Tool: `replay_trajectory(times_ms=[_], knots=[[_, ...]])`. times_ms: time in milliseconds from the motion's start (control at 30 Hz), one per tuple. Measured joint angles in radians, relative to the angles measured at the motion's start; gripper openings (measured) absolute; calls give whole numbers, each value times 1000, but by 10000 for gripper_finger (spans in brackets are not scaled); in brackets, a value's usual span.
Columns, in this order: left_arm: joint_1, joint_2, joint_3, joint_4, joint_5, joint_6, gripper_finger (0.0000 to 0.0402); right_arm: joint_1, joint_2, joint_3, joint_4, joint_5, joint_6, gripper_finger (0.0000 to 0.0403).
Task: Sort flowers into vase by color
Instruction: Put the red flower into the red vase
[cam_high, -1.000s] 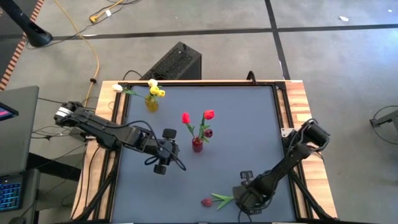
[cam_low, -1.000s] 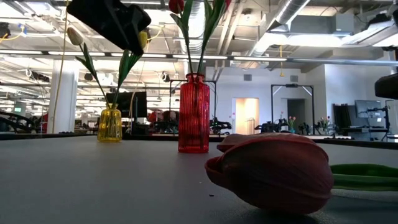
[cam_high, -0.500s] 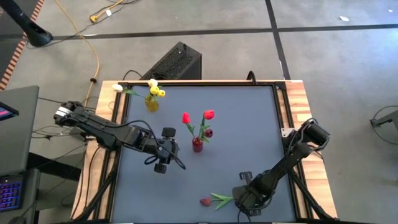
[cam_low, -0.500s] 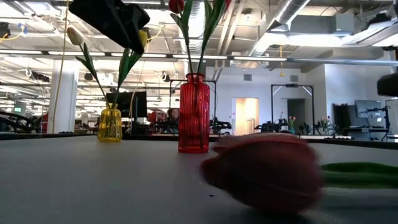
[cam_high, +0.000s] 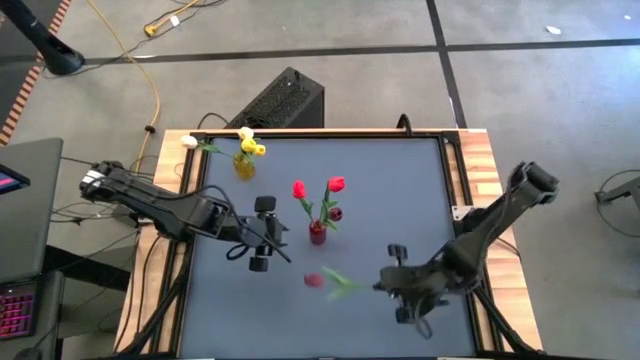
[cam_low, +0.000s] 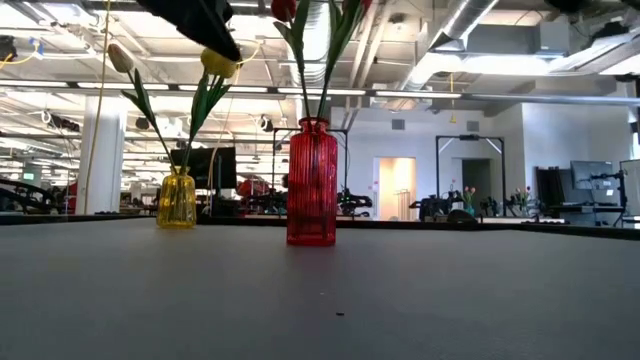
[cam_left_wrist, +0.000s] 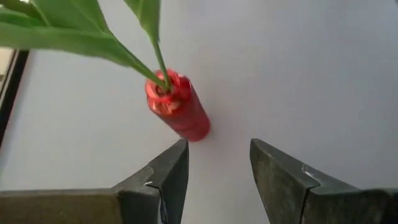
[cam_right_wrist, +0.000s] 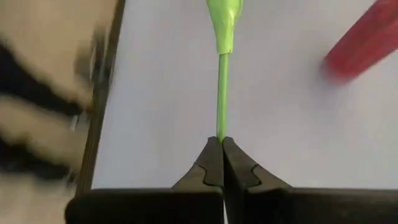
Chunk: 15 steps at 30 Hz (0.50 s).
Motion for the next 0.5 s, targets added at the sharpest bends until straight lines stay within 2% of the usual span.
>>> replay_trajectory(times_ms=[100,200,400,500], knots=[[0,-11,0,30,0,-19,160,-5,-65,0,96,148,-78,14],[-5,-12,0,75,4,-39,160,-10,-92,0,216,244,-199,14],[-46,-12,0,205,7,-31,160,-66,-66,2,463,259,-417,14],[-61,-12,0,222,4,-21,160,-103,-35,1,571,219,-520,14]])
